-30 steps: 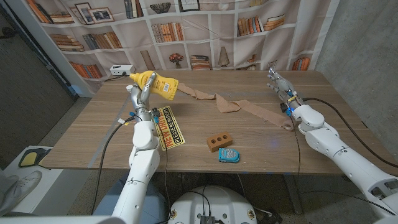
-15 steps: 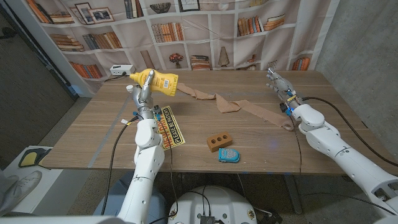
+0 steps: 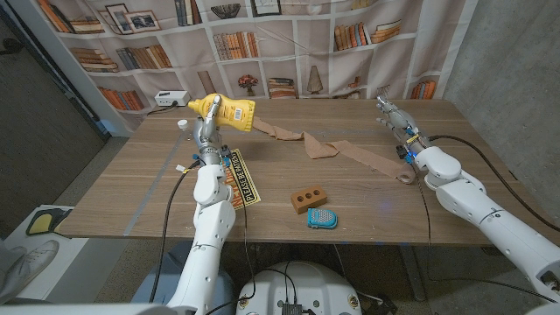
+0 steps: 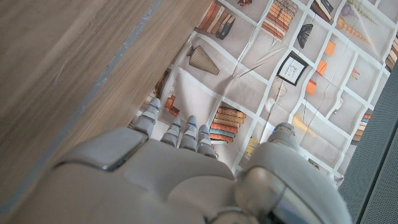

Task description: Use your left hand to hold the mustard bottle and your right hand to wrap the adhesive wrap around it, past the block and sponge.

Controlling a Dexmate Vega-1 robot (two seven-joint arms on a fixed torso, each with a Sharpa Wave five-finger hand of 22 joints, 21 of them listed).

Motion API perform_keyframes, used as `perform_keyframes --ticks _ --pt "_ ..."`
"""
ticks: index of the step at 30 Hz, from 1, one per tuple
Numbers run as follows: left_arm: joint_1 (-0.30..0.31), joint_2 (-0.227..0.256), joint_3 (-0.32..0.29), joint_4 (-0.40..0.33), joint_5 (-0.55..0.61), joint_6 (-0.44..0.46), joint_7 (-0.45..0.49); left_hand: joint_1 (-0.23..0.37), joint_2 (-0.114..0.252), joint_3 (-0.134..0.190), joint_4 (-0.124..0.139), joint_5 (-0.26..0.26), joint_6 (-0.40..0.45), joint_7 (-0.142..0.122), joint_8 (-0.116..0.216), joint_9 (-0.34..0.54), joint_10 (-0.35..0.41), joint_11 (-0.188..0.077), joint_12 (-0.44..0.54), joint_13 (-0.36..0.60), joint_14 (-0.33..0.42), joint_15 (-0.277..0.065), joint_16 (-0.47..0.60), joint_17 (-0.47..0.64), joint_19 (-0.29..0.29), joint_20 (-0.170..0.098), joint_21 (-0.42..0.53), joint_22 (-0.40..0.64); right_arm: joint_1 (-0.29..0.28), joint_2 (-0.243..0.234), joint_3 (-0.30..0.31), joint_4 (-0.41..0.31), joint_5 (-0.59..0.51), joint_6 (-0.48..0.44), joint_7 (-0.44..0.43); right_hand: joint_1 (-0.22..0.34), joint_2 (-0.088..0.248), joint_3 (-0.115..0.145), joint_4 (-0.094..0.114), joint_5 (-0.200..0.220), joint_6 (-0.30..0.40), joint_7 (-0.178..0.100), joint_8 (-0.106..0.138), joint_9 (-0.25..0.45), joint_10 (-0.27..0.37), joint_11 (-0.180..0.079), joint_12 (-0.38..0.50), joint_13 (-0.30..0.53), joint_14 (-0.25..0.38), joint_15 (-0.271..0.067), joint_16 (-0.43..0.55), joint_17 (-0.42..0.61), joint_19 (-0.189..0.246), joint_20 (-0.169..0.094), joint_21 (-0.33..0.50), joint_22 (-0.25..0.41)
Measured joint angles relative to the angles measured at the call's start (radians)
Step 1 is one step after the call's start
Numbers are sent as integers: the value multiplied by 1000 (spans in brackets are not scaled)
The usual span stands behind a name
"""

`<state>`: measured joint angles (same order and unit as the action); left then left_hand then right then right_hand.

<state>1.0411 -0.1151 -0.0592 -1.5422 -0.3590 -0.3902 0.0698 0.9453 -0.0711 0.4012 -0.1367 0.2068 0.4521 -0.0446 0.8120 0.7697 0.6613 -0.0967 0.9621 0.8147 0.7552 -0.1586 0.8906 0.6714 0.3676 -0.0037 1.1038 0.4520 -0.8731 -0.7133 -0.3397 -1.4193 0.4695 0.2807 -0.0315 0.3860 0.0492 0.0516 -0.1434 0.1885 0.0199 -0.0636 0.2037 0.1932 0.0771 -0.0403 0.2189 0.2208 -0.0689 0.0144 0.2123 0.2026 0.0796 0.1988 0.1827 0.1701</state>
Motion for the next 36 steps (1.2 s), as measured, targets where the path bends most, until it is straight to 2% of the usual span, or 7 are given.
perform_keyframes --ticks 3,5,17,22,25,30,36 --pt "-2 -2 -1 1 -1 0 -6 0 0 0 0 0 0 0 0 -1 0 0 0 -4 0 0 -7 -4 0 0 0 -6 -9 -12 4 -15 -5 -1 -5 7 -4 0 0 0 14 -14 4 0 8 -3 0 1 3 -3 7 5 0 0 4 0" --pt "-4 -5 -3 2 -1 0 -9 0 0 0 0 -3 0 0 0 -3 0 0 0 -9 0 0 -8 -5 0 0 7 -8 -18 -23 9 -29 -15 -6 -14 7 -4 0 0 0 16 -16 4 0 9 13 0 1 3 -3 7 5 0 0 6 0" --pt "-6 -15 -7 5 0 4 -15 5 -5 5 -5 -3 0 0 0 -10 0 0 0 -18 1 -1 -15 -13 0 0 14 -28 -51 -63 29 -73 -37 -23 -38 15 -4 0 0 0 8 0 4 0 10 37 0 5 9 2 7 5 7 7 10 0" --pt "-7 -22 -9 8 6 2 -9 5 -5 5 -5 -3 4 4 0 -15 4 4 0 -24 13 -6 -16 -18 0 0 21 -38 -57 -75 34 -82 -54 -28 -51 38 -12 8 -8 0 36 59 11 0 30 57 13 11 25 -1 15 5 48 2 14 0" --pt "-7 -26 -10 9 9 0 -3 5 -5 5 -5 -3 4 4 0 -19 4 3 0 -24 13 -6 -16 -17 0 0 21 -41 -61 -85 37 -88 -64 -33 -57 51 -12 11 -11 0 54 77 11 0 44 71 16 12 34 2 15 5 62 -4 21 0" --pt "-9 -31 -11 14 10 -6 2 5 -5 4 -4 -3 4 4 0 -22 4 3 -1 -30 13 -6 -22 -23 0 0 21 -52 -67 -113 38 -105 -80 -52 -57 96 -17 24 -24 0 44 92 16 3 45 72 16 14 34 2 15 4 66 -2 21 0" --pt "-14 -37 -11 25 12 -11 6 5 -5 4 -4 -3 4 4 0 -24 4 4 -1 -37 13 -6 -29 -23 0 0 28 -63 -76 -149 38 -129 -98 -79 -43 139 -23 35 -29 0 10 83 11 12 31 69 9 19 21 7 8 2 59 -10 13 -2"
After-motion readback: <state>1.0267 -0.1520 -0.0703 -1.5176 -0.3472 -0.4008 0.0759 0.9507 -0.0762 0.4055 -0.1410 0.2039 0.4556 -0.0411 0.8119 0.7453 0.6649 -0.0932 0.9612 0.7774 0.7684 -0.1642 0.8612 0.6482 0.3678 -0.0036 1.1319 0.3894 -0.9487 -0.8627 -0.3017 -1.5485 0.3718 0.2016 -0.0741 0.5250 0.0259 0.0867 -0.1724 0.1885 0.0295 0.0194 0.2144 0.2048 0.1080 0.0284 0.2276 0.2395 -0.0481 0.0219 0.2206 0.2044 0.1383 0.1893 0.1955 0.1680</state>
